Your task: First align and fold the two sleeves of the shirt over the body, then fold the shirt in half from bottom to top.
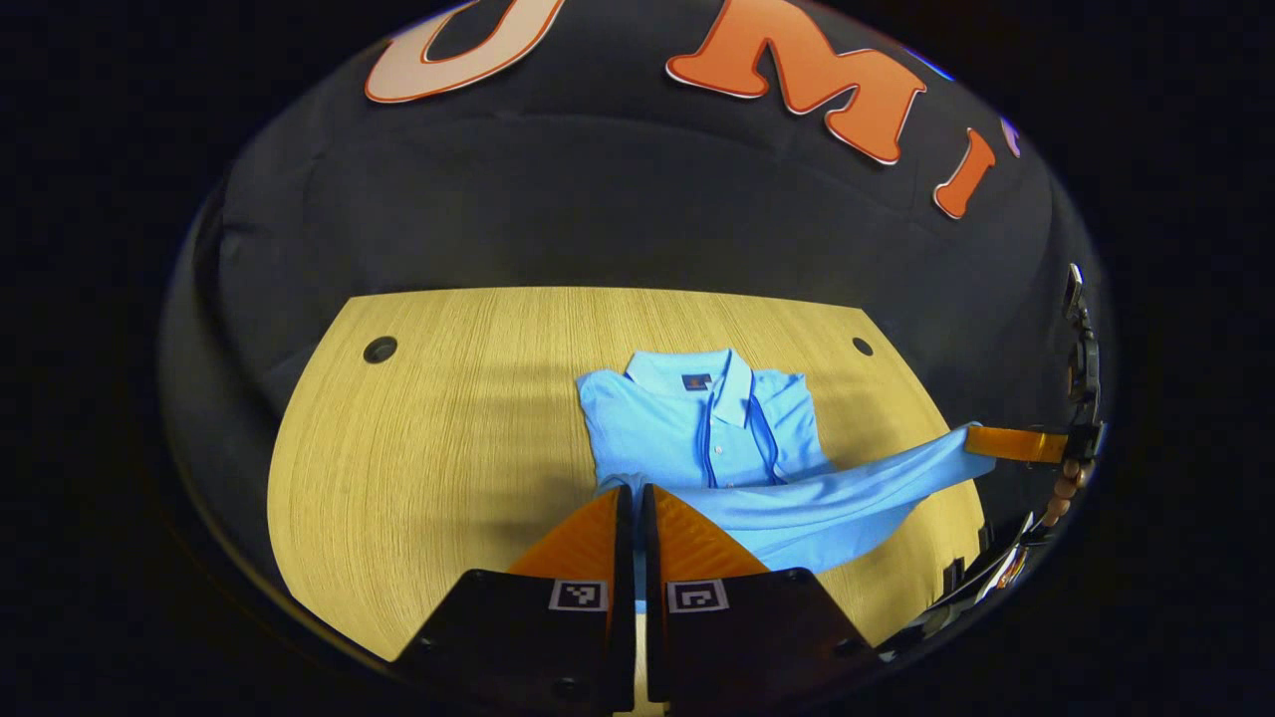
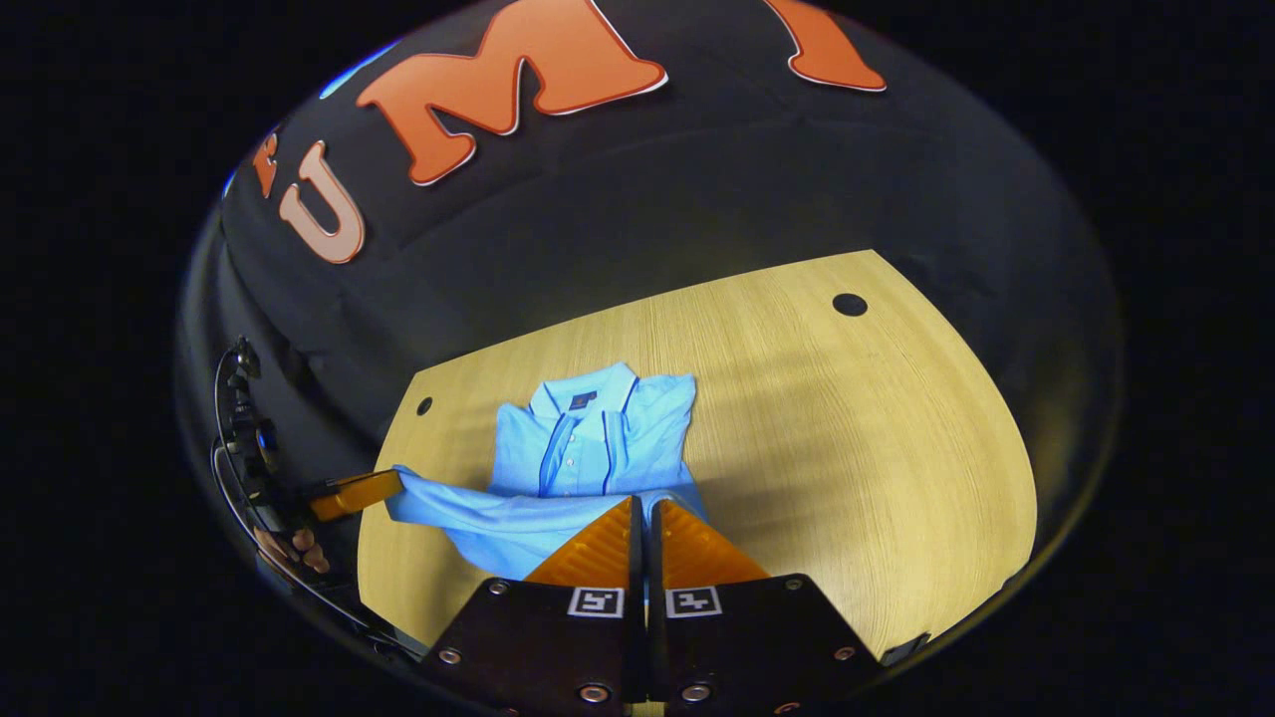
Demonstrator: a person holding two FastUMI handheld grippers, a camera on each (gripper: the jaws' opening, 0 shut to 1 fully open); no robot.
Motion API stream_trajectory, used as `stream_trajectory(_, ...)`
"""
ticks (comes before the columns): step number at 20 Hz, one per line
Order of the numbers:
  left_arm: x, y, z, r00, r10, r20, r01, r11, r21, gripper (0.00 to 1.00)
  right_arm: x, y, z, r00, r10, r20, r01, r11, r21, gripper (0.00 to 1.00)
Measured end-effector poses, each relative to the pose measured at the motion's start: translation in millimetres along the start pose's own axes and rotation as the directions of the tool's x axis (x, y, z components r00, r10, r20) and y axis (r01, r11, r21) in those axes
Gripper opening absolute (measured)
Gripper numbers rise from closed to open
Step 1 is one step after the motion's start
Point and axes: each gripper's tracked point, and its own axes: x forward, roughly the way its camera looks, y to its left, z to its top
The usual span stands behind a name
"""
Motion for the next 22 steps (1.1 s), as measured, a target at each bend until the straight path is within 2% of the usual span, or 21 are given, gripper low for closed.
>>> stream_trajectory(6,50,9,42,1.0,-0.016,-0.001,0.016,0.999,0.03,0.08,48,0,38,0.999,-0.036,-0.02,0.036,0.999,-0.02,0.01)
stream_trajectory(13,104,23,70,1.0,-0.017,0.0,0.017,1.0,0.019,0.08,102,-10,76,0.997,-0.079,-0.025,0.08,0.997,0.021,0.01)
stream_trajectory(17,132,42,78,1.0,0.006,-0.009,-0.006,1.0,-0.006,0.08,135,-9,82,0.995,-0.089,-0.041,0.09,0.995,0.029,0.01)
stream_trajectory(22,164,54,81,0.999,0.02,-0.035,-0.018,0.998,0.061,0.08,166,-15,85,0.992,-0.11,-0.054,0.113,0.991,0.066,0.02)
